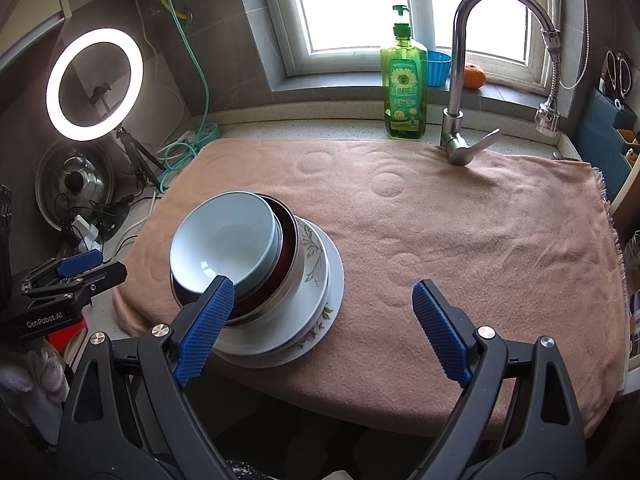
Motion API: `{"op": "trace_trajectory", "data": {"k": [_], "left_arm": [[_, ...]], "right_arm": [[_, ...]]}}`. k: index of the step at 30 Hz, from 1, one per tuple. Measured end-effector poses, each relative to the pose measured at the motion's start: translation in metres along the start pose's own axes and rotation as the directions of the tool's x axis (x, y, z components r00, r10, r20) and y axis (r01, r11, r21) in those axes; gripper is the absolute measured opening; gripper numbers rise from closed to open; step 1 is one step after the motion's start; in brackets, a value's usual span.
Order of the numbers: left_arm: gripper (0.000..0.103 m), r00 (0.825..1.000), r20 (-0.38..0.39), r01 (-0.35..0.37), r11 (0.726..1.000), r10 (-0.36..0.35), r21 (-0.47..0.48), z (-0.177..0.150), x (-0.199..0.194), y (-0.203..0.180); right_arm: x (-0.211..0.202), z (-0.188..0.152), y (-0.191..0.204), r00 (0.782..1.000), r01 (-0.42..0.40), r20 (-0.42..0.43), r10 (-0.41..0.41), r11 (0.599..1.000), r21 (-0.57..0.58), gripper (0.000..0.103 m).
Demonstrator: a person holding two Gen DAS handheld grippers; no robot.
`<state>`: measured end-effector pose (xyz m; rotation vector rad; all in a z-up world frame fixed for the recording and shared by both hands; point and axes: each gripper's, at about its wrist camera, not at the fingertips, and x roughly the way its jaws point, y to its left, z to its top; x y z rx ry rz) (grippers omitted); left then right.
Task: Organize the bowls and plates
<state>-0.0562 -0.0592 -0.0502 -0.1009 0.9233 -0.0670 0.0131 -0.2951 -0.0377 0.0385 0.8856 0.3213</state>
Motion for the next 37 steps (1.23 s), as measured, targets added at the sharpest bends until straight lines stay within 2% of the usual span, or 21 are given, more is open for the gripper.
{"op": "trace_trajectory", "data": {"k": [25, 37], "left_arm": [[0.072, 1.0, 0.002, 0.005, 1.0, -0.005, -0.013, -0.0007, -0.0007, 0.0023], [0.072, 0.999, 0.039, -0.006, 1.0, 0.006, 0.006, 0.0017, -0.0005, 0.0039]], "right_arm": [[0.0042, -0.0044, 0.0029, 1.0, 0.01, -0.015, -0.01, 1.0, 0.002, 0.093], [0.0079, -0.0044, 0.0019, 1.0, 0.015, -0.026, -0.015, 1.0, 0.009, 0.093]]}}
